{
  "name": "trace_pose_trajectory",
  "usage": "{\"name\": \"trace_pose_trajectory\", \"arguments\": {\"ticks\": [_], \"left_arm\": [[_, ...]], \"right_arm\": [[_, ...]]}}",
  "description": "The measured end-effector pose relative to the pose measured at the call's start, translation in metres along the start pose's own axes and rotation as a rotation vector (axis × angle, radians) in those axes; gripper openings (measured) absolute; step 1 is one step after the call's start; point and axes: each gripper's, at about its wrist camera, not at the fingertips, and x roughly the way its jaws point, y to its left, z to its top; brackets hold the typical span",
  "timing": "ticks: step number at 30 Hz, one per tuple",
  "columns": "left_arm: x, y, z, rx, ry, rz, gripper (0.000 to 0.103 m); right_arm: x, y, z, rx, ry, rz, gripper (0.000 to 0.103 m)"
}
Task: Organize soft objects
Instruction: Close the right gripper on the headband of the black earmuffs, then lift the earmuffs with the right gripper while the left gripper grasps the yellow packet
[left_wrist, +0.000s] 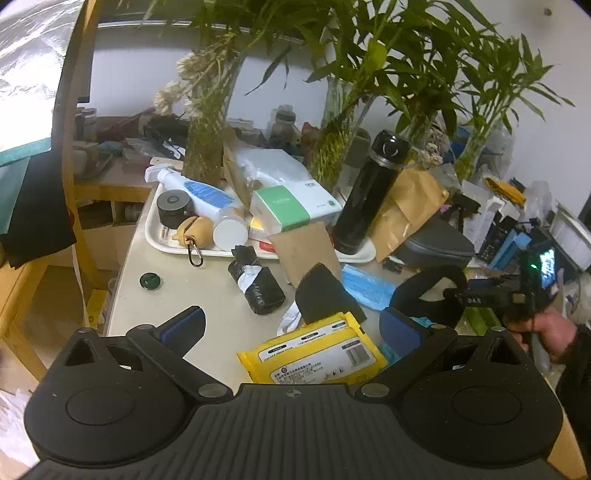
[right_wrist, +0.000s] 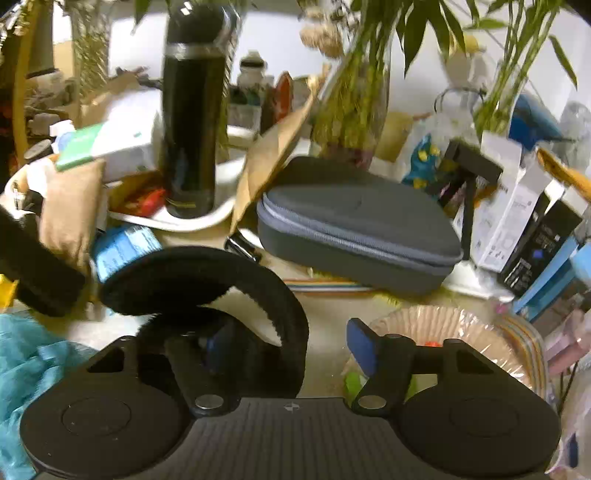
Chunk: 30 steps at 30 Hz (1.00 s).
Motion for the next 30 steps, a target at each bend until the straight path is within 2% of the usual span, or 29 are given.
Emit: {"name": "trace_pose_trajectory", "arguments": {"ticks": [2, 5, 6, 10, 18, 22, 27, 30], "left_arm": [[0.001, 0.0, -0.001, 0.002, 0.003, -0.004, 0.103], [0.003, 0.0, -0.001, 0.004, 0.008, -0.006, 0.103], [0.003, 0.0, -0.001, 0.005, 0.011, -0.008, 0.103], [0.007, -0.002, -0.003, 0.017, 0.025, -0.019, 0.103], [0.013, -0.01, -0.006, 0.104, 0.041, -0.03, 0.103], [0.019, -0.016, -0.003, 0.187, 0.039, -0.048, 0.103], [0.033, -0.022, -0.002, 0.257, 0.073, -0.152, 0.103], [0.044, -0.025, -0.004, 0.321, 0.094, -0.186, 0.103]], "right_arm": [[0.008, -0.001, 0.0, 0.02, 0.018, 0.008, 0.053], [0.012, -0.004, 0.002, 0.071, 0.035, 0.039, 0.019], [0.01, -0.004, 0.003, 0.083, 0.032, 0.037, 0.014], [-0.015, -0.007, 0.012, 0.117, -0.022, 0.087, 0.014], [-0.081, -0.001, 0.021, 0.101, -0.157, 0.077, 0.012], [-0.104, -0.006, 0.019, 0.11, -0.2, 0.071, 0.012], [-0.129, -0.012, 0.01, 0.14, -0.233, 0.08, 0.012], [-0.137, -0.013, 0.004, 0.141, -0.235, 0.082, 0.012]]}}
